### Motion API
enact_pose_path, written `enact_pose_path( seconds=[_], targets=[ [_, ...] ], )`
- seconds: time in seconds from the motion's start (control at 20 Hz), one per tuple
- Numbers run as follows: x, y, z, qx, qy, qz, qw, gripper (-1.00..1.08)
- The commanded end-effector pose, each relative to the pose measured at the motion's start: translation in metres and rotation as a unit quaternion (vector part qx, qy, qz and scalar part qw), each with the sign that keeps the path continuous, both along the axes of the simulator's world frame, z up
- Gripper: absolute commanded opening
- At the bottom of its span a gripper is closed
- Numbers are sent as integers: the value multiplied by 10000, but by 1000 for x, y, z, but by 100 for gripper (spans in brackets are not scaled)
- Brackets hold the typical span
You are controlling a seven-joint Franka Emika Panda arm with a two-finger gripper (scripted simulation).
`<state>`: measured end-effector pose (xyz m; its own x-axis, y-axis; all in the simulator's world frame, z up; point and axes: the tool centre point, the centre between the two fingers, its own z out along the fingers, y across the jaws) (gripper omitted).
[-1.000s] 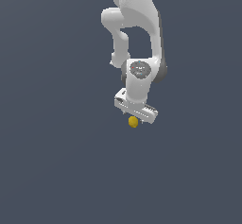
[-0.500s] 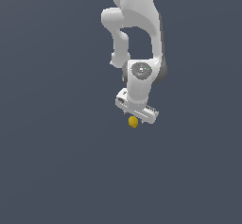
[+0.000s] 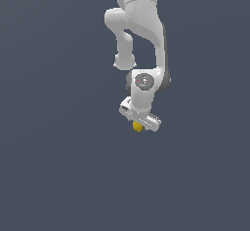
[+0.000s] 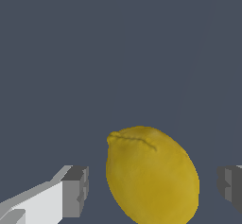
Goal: Pick up the object and move it to a goal position.
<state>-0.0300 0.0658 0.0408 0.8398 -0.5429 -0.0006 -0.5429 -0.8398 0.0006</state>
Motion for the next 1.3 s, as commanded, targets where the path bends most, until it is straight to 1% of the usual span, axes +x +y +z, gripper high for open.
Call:
enact_pose_path(
  seconds=[0.0,0.2,0.25,0.85,1.05,1.25],
  targets=[
    [0,0,-8,1,-4,-2,10000,100],
    [1,0,-12,1,-4,-6,10000,100],
    [1,0,-12,1,-4,-6,10000,-100],
    [2,1,-11,7,-20,7,10000,-100],
    [8,-2,-3,36,-118,69,9999,-100],
    [20,-8,13,91,-306,189,9993,-100]
  ],
)
